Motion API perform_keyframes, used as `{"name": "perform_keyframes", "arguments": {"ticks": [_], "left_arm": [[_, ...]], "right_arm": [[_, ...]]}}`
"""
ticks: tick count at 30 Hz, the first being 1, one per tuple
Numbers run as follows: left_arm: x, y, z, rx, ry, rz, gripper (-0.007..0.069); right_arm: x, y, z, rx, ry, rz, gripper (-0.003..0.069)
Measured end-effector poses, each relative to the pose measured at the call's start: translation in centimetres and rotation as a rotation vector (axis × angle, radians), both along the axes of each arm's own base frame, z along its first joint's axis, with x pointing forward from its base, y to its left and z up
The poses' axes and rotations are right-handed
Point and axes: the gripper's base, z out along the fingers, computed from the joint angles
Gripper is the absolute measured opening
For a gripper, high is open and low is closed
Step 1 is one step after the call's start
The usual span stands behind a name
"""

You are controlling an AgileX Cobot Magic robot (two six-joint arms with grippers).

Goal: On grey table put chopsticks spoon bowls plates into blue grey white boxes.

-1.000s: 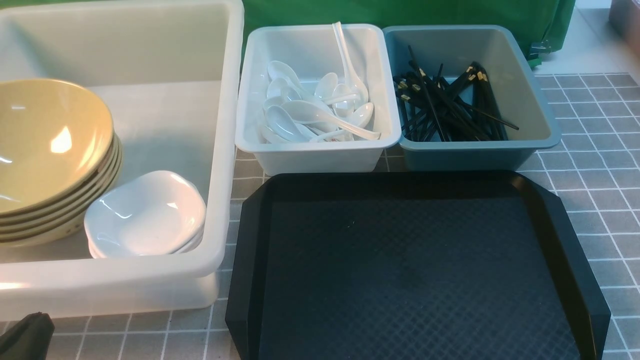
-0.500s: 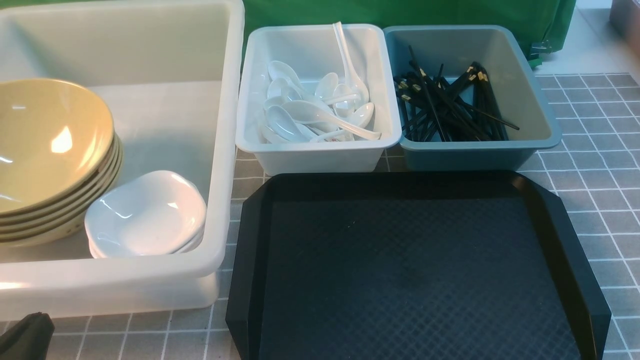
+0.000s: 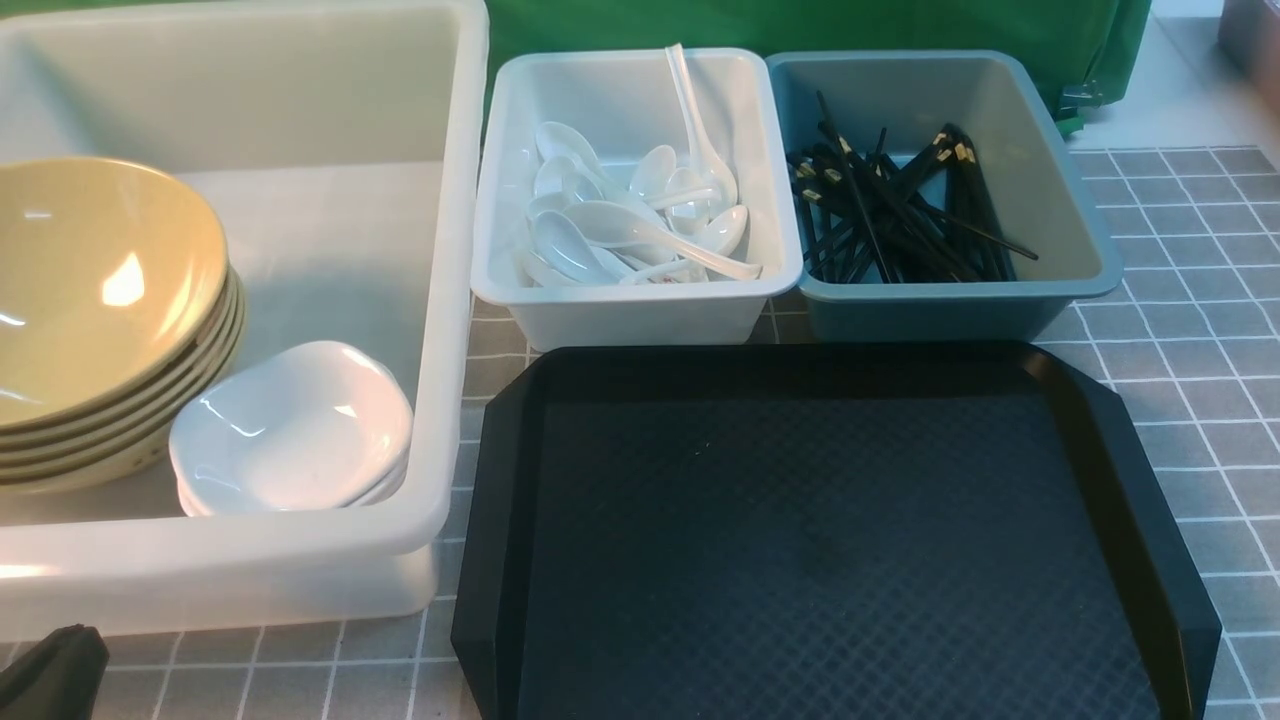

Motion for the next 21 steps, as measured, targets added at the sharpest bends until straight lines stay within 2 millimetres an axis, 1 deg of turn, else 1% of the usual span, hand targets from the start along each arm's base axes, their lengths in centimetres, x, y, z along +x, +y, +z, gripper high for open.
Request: {"name": "perform_keyframes", "arguments": {"ticks": [6,21], "left_arm": [[0.00,0.00,0.00,0.000,0.000,0.000,-0.0008],[0.00,0.00,0.00,0.000,0.000,0.000,-0.0008]], "right_arm": [[-0.04,-0.32,0.00,0.000,0.000,-0.061,0.0237],[0.00,-0.02,0.00,0.000,0.000,-0.003,0.0237]]}}
